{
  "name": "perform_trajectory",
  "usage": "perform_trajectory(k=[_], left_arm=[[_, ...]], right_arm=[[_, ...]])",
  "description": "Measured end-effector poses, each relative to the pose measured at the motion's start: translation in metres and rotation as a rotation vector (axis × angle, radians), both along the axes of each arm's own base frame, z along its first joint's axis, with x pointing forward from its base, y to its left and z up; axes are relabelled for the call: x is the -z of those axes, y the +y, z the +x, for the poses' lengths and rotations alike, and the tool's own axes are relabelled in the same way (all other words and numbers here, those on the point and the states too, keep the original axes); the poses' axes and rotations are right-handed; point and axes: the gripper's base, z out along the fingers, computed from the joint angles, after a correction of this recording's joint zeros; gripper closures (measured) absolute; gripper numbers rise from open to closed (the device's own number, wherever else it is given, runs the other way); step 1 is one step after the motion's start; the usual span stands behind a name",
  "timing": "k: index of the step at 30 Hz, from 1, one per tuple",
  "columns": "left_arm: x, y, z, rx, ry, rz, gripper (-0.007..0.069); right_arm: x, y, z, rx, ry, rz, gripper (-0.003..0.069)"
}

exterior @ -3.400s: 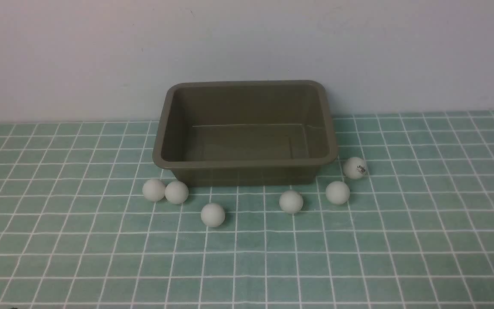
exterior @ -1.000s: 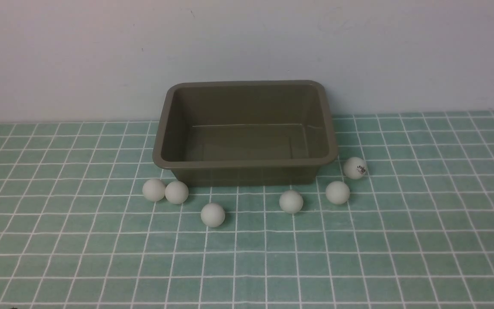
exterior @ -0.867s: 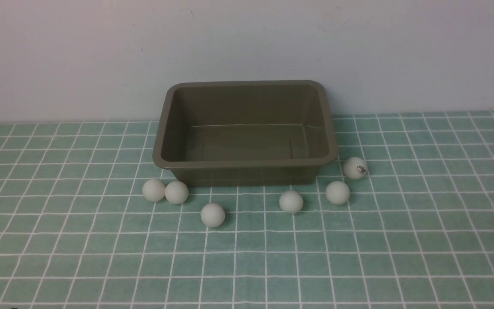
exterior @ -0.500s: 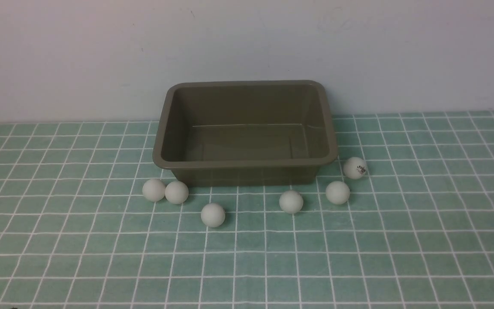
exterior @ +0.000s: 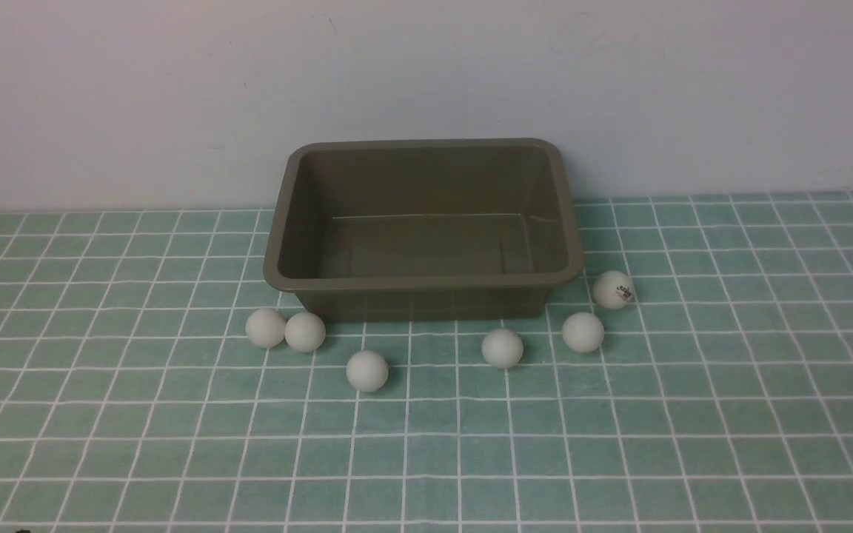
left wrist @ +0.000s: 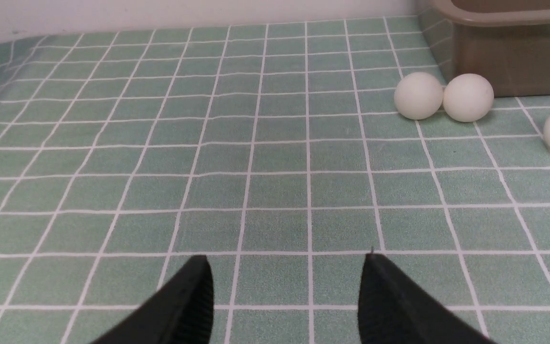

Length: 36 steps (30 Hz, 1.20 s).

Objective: Put the table tennis balls in the box on the green coffee tablecloth.
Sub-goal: 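Reach for and grasp a ping pong ball on the table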

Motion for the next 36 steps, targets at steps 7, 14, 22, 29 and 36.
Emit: perform_trajectory(k=[7, 14, 22, 29, 36], left_arm=[[-0.005, -0.006, 0.002, -0.009, -0.074, -0.254, 0.0251], [-0.012, -0.013, 0.003, -0.001, -0.130, -0.579, 0.0251], [-0.019, -0.015, 0.004, 0.007, -0.183, -0.742, 0.0251], [-0.057, -0.030, -0.006, 0.237, -0.243, -0.536, 0.0251], [-0.090, -0.041, -0.007, 0.389, -0.173, -0.377, 0.0251]], right_arm=[[0.002, 0.003, 0.000, -0.029, 0.024, 0.029, 0.0398], [0.004, 0.004, -0.001, -0.047, 0.054, 0.041, 0.0398], [0.009, 0.005, -0.001, -0.057, 0.101, 0.028, 0.0398], [0.011, 0.009, -0.002, -0.097, 0.115, -0.038, 0.0398], [0.013, 0.013, -0.003, -0.157, 0.122, -0.142, 0.0398]])
